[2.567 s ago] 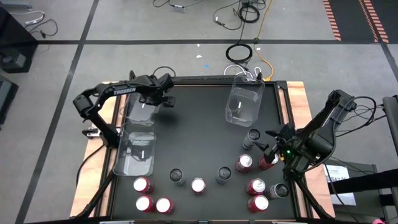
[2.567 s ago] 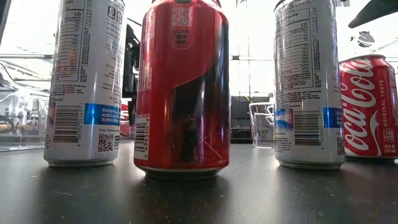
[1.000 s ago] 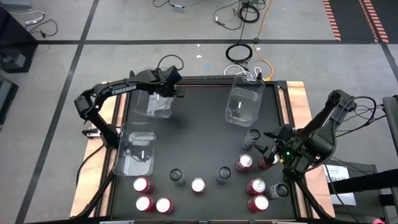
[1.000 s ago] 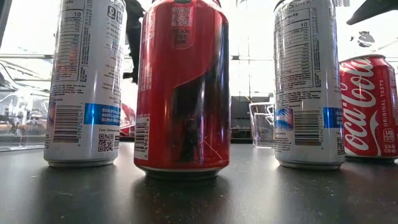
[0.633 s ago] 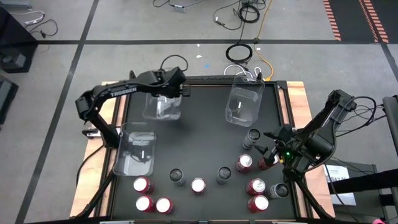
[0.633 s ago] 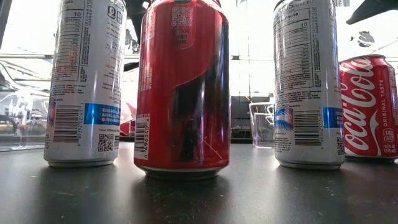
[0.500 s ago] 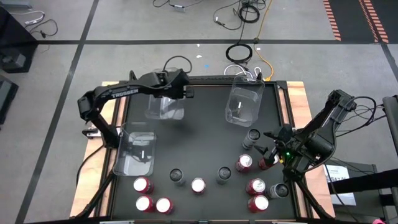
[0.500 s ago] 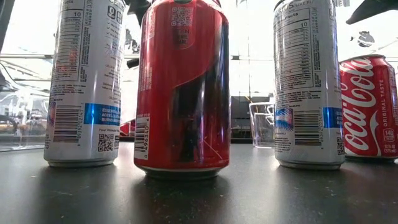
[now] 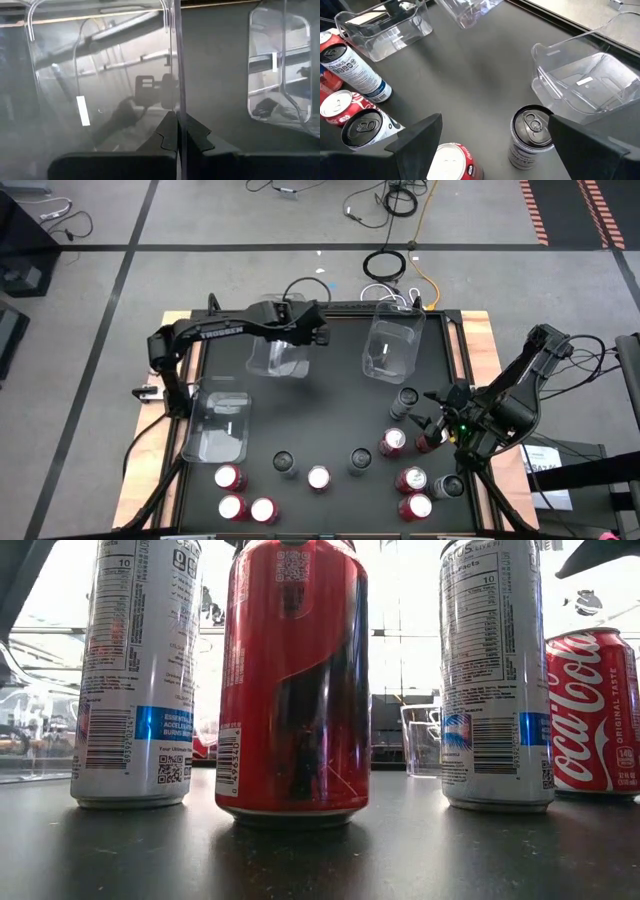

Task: Sort soda cans
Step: Move the top left transparent bin to the center of the table

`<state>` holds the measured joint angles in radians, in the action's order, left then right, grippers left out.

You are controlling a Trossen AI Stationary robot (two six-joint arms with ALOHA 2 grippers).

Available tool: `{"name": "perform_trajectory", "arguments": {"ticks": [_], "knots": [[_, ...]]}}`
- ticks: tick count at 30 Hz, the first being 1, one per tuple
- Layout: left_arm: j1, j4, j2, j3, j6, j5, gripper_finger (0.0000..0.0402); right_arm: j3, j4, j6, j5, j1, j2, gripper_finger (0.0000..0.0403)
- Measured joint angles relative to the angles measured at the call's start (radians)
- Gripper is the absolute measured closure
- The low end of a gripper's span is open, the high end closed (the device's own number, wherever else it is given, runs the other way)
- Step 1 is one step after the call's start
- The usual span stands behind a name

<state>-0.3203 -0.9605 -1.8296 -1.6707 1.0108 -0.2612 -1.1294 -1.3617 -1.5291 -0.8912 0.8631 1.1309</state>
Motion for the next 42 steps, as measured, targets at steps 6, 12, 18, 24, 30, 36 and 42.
{"name": "perform_trajectory", "arguments": {"ticks": [6,12,18,24,30,36,42], "knots": [[0.050,-0.016,-0.052,-0.074,0.106,0.000,0.0396,0.000,0.000,0.076,0.000,0.000,0.000,0.0046],[0.129,-0.098,-0.145,-0.197,0.320,-0.035,0.0396,0.000,-0.041,0.202,0.005,0.000,-0.021,0.0046],[0.218,-0.147,-0.278,-0.332,0.493,-0.032,0.0396,0.000,-0.053,0.305,0.006,0.000,-0.041,0.0046],[0.291,-0.252,-0.406,-0.440,0.616,0.025,0.0396,0.000,-0.054,0.321,0.052,0.000,-0.040,0.0046],[0.319,-0.261,-0.469,-0.481,0.643,0.072,0.0396,0.000,-0.053,0.361,0.134,0.001,-0.040,0.0046],[0.314,-0.263,-0.475,-0.482,0.608,0.059,0.0396,0.000,-0.053,0.377,0.138,0.002,-0.040,0.0046],[0.299,-0.249,-0.475,-0.482,0.528,0.051,0.0384,0.000,-0.054,0.393,0.138,0.002,-0.040,0.0046]]}}
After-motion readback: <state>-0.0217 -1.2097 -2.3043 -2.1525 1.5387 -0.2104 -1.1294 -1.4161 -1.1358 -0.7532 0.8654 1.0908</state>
